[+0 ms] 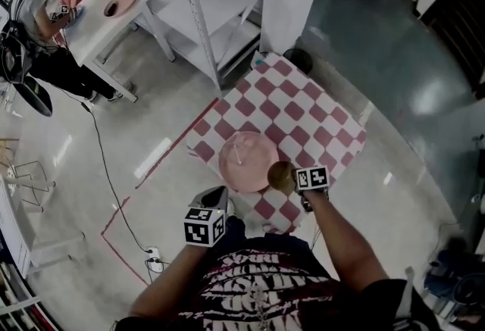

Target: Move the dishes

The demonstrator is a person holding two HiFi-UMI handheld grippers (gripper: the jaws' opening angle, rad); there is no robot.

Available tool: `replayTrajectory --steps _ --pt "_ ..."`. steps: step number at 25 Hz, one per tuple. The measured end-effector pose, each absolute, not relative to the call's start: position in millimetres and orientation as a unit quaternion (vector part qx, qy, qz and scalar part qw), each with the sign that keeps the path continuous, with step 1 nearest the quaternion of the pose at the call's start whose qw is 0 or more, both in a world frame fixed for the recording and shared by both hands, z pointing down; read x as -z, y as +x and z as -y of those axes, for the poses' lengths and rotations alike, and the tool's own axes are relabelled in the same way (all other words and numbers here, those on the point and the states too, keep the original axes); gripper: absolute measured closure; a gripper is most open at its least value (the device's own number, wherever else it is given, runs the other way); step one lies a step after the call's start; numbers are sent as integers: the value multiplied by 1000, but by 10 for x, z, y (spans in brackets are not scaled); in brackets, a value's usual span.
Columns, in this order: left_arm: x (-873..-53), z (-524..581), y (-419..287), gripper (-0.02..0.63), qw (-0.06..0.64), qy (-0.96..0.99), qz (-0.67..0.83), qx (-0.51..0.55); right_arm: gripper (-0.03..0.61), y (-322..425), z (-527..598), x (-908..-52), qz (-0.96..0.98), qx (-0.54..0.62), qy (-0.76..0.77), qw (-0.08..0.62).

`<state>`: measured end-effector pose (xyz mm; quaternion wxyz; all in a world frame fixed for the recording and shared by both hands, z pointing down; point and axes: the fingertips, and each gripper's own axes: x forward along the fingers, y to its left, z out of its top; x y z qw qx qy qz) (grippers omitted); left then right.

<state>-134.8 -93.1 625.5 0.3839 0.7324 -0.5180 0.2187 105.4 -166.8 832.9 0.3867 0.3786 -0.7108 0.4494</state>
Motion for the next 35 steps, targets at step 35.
replayTrajectory --steps 35 --pt "-5772 1639 -1849 589 278 824 470 -153 543 -161 1654 -6145 842 -262 445 158"
